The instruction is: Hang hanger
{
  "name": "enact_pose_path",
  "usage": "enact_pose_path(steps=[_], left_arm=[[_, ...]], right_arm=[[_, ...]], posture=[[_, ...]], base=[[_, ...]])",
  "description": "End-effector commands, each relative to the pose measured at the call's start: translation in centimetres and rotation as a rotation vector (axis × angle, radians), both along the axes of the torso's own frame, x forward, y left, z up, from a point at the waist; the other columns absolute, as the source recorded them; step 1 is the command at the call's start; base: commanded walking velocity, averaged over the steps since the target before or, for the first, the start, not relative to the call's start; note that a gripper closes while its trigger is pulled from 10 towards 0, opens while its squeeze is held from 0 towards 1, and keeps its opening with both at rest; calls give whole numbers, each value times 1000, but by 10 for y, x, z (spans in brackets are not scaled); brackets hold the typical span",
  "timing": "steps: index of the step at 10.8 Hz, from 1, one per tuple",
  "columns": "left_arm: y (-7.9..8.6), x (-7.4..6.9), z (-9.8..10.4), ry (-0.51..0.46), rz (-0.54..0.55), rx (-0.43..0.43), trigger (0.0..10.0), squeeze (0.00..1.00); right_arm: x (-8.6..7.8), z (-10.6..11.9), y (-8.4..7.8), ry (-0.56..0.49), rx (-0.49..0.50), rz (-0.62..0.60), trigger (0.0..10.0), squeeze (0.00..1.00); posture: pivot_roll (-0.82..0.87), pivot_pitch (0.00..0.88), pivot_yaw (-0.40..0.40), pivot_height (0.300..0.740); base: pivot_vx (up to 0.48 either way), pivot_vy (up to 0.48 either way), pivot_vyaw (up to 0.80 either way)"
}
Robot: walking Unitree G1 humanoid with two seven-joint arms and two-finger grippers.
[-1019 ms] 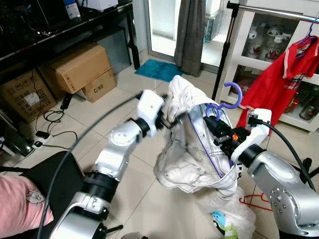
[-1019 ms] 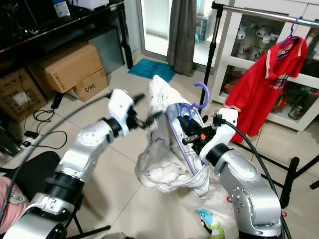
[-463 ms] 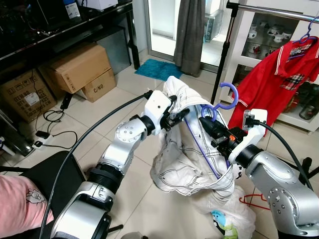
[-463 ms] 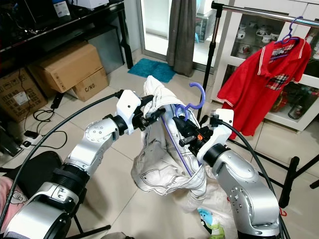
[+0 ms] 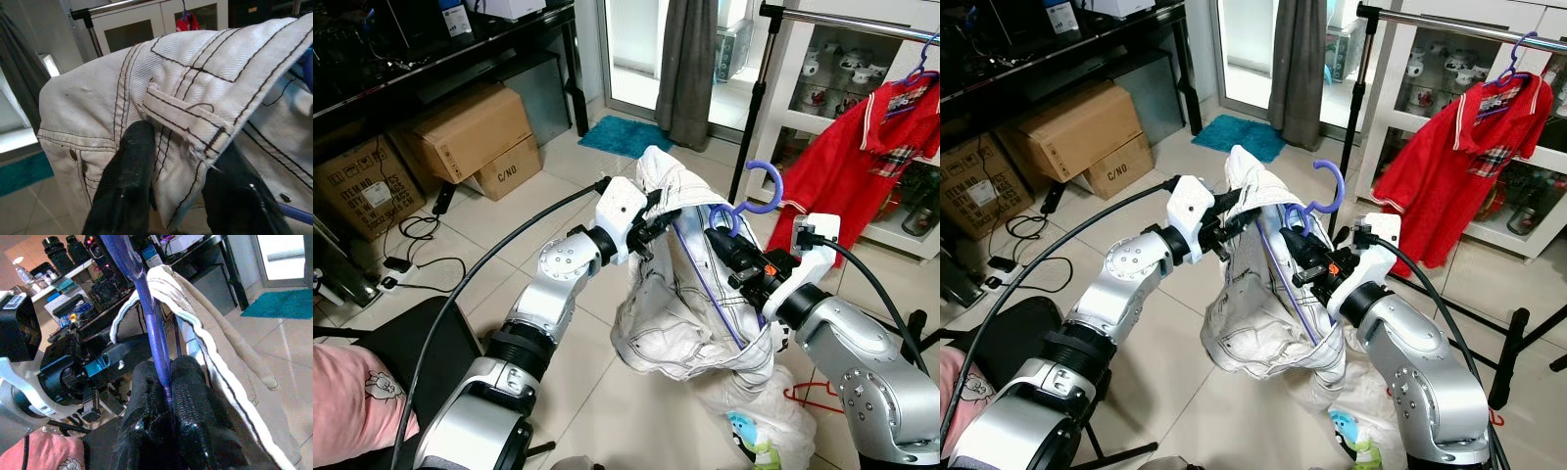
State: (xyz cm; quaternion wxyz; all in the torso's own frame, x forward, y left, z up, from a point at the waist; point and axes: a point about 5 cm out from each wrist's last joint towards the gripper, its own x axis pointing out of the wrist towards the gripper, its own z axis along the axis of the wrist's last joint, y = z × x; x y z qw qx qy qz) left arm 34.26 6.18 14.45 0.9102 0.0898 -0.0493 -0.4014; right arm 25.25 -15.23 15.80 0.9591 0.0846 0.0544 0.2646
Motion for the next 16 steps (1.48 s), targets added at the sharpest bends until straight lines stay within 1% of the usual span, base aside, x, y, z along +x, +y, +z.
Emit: enact_pose_path(steps=[1,5,9,10,11,12,13,14,15,16], left_arm=[[7,3,-2,13,27,-4,0,0],[24,9,-3,13,89,54,0,0],[41,11,-1,-1,134,83,0,0],[45,10,4,-38,91,159,0,0],[48,9,12,-41,58,168,0,0],[57,6,25,-34,28,160,0,0],[68,5,36,-43,32,164,0,0],[88,4,49,-50,39,214,0,0],[100,3,47,-29,44,264,0,0],[108,3,46,-13,66,279,0,0]], right_arm=[[-2,18,4,-104,20,23,0,0],[-3,18,3,-110,13,20,0,0],[-2,20,5,-116,-20,50,0,0],[-2,19,5,-115,-67,67,0,0],[-3,16,4,-99,-160,86,0,0],[-3,10,2,-70,-267,110,0,0],[-6,6,0,-50,-321,154,0,0],[-16,0,-4,-21,-433,292,0,0],[-19,1,-4,-27,-446,346,0,0],[-19,3,-5,-30,-451,366,0,0]], posture=[[-44,0,91,740],[-49,0,94,740],[-44,0,75,740],[-46,0,72,740],[-54,0,73,740],[-56,0,74,740],[-52,0,70,740],[-43,0,52,740],[-40,0,45,740],[-41,0,42,740]], base=[[0,0,0],[0,0,0],[0,0,0],[0,0,0],[0,0,0],[0,0,0],[0,0,0],[0,0,0],[0,0,0],[0,0,0]])
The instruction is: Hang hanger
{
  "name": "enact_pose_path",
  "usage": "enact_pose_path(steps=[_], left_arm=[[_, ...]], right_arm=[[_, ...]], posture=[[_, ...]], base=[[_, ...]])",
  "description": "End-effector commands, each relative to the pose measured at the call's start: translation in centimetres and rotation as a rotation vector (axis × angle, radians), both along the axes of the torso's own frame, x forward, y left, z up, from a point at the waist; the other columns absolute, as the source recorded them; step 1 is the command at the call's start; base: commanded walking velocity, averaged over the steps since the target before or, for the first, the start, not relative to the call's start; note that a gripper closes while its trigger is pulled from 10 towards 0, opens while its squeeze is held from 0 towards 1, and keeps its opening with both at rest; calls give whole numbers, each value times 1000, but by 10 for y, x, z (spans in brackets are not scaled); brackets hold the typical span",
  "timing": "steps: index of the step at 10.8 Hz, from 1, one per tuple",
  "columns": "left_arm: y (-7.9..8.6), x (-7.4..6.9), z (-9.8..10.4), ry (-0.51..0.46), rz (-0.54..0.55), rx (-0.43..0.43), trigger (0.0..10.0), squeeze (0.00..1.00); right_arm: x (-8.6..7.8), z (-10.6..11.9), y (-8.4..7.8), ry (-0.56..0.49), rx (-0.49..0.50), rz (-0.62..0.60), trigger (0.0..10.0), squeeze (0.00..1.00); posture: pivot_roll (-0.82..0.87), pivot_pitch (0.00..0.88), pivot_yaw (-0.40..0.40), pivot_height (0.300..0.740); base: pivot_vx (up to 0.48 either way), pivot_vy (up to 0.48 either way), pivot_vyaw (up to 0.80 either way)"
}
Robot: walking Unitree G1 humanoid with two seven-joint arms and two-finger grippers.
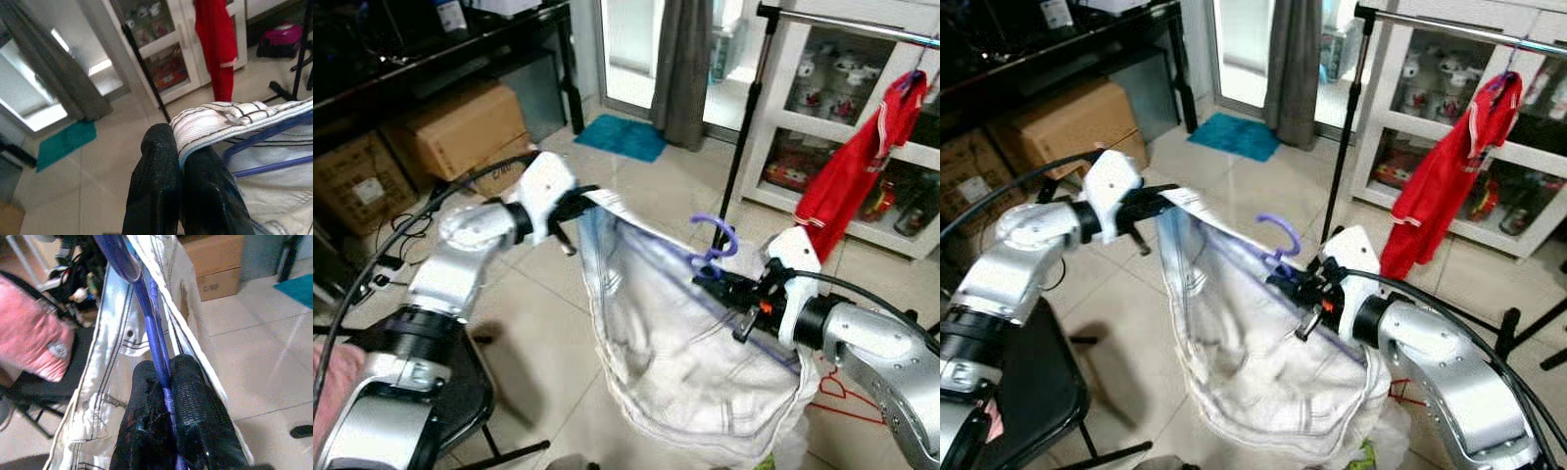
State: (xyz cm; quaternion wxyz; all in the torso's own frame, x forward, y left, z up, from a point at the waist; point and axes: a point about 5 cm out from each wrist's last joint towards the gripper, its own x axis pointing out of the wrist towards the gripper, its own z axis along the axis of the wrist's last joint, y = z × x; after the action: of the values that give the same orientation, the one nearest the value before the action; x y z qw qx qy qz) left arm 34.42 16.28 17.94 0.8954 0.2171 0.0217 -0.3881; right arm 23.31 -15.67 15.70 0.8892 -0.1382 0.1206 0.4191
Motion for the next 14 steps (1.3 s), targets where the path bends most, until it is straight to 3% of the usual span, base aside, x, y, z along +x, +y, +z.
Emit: enact_pose_path(steps=[1,4,6,7,8,9,10,11,12,13,14], left_arm=[[27,1,11,-31,94,9,0,0],[69,1,12,4,211,23,0,0],[87,5,15,17,276,-84,0,0],[88,6,13,34,295,-162,0,0],[71,3,3,63,246,-193,0,0],[41,-1,-11,107,165,-233,0,0],[14,-5,-24,143,107,-248,0,0],[-20,-9,-38,181,75,-286,0,0],[-31,-8,-45,187,109,-297,0,0],[-34,-7,-49,176,217,-340,0,0],[-31,-9,-50,169,333,-412,235,0]], right_arm=[[-1,6,-2,-16,-14,55,0,0],[-2,14,-7,9,43,139,0,0],[1,15,-16,28,145,92,0,0],[9,13,-19,22,212,-16,0,0],[23,12,-18,0,331,-234,0,0],[29,17,-8,-4,508,-331,0,0],[34,18,-1,2,612,-411,0,0],[46,5,-6,21,571,-602,0,0],[50,-1,-18,3,529,-738,0,0],[49,-3,-26,5,521,-790,10000,0],[41,-6,-27,-1,443,-755,10000,0]], posture=[[-37,0,30,740],[-33,0,2,740],[-35,0,7,740],[-35,0,13,740],[-35,0,17,740],[-33,0,23,740],[-34,0,29,740],[-37,0,39,740],[-36,0,40,740],[-36,0,47,740],[-31,0,48,740]], base=[[0,0,0],[0,0,0],[0,0,0],[0,0,0],[0,0,0],[0,0,0],[0,0,0],[0,0,0],[0,0,0],[0,0,0],[0,0,0]])
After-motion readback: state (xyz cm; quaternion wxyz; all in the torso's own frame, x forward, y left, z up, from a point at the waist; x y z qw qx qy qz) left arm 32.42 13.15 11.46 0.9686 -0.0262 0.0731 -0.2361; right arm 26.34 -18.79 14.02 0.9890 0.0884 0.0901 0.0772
